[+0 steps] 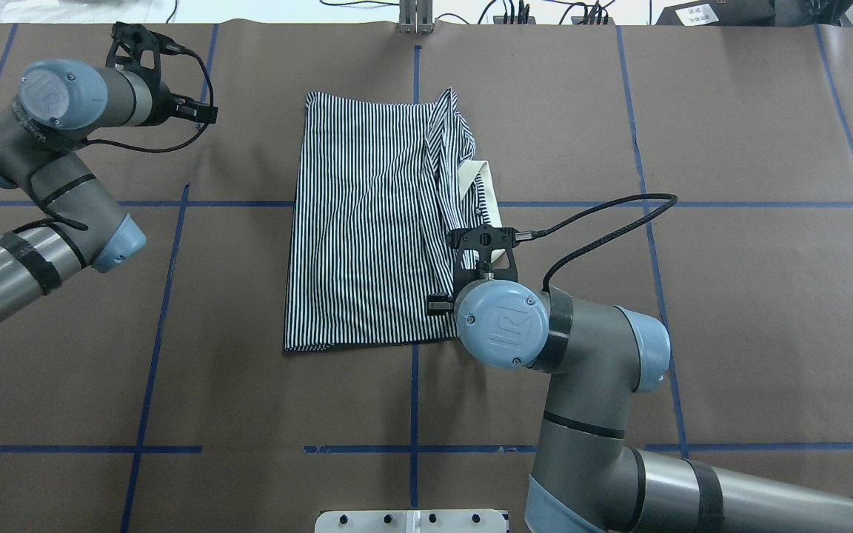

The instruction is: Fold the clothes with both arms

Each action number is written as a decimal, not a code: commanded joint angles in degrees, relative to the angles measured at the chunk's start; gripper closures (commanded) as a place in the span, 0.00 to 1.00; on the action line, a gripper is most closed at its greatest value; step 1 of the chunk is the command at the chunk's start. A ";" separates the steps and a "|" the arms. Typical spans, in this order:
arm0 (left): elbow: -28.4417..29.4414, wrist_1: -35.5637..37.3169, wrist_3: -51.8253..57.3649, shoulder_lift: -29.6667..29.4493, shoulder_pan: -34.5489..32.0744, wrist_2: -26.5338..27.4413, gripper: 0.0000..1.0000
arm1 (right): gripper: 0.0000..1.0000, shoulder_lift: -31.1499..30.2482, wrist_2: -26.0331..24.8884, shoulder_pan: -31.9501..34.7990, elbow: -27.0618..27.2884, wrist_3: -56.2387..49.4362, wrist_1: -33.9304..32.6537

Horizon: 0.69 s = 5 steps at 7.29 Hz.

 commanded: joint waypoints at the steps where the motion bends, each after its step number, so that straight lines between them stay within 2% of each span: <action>1: -0.27 0.00 -0.52 0.00 0.31 0.00 0.00 | 0.51 0.77 0.01 -0.03 -1.31 1.02 4.65; 3: -0.27 0.00 -0.52 0.09 0.31 0.09 0.00 | 0.62 0.51 0.19 -0.03 -1.94 0.07 4.41; 5: -0.27 0.00 -0.61 0.09 0.58 0.09 0.00 | 0.61 -0.46 0.28 0.06 -1.94 -0.82 4.23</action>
